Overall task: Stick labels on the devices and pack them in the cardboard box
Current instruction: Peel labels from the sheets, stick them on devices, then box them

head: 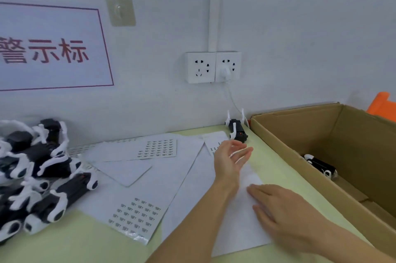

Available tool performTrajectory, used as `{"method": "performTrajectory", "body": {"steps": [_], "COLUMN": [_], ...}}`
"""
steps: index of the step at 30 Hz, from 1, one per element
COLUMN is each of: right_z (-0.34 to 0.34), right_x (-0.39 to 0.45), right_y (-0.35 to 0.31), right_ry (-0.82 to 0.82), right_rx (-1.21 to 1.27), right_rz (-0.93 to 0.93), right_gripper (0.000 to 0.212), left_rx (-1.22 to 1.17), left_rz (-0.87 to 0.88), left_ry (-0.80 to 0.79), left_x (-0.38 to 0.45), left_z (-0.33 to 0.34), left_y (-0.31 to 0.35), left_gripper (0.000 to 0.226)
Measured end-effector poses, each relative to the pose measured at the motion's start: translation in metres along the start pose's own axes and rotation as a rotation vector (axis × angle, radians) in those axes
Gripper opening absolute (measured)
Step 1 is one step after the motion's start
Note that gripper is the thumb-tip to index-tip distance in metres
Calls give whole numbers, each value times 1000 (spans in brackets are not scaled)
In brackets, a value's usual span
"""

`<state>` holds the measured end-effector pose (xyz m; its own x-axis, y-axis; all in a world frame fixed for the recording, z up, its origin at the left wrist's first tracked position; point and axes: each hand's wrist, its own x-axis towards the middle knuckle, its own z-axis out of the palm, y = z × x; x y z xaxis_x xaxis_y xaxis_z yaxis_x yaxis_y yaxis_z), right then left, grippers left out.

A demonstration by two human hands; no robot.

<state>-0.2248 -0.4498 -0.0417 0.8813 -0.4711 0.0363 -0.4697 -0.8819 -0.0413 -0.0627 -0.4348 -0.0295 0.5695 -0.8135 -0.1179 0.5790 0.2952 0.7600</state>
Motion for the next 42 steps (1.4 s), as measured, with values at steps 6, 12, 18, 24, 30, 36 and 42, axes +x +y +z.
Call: {"method": "performTrajectory", "body": {"steps": [6,12,18,24,30,36,42], "right_z": [-11,-17,-3,-2,1,9,-1], "right_x": [15,40,80,161,242,265,254], "right_y": [-10,-19,-76,-145,-169,-168,-164], "right_ry": [-9,60,239,258,164,-131,-122], "right_rx": [-63,-56,141,523,441,267,163], "right_rz": [26,218,199,131,161,170,210], "right_gripper": [37,31,13,8,32,59,75], "left_rx": [1009,1774,1849,1839,1813,1810,1817], "left_rz": [390,418,418,494,480,473,477], "left_ry": [-109,69,46,72,63,77,80], "left_x": [-37,-90,-110,-102,-101,-99,-99], "left_z": [-71,-197,-229,-233,-233,-236,-238], "left_y": [69,116,118,120,120,122,125], "left_gripper": [26,38,36,33,31,31,31]}}
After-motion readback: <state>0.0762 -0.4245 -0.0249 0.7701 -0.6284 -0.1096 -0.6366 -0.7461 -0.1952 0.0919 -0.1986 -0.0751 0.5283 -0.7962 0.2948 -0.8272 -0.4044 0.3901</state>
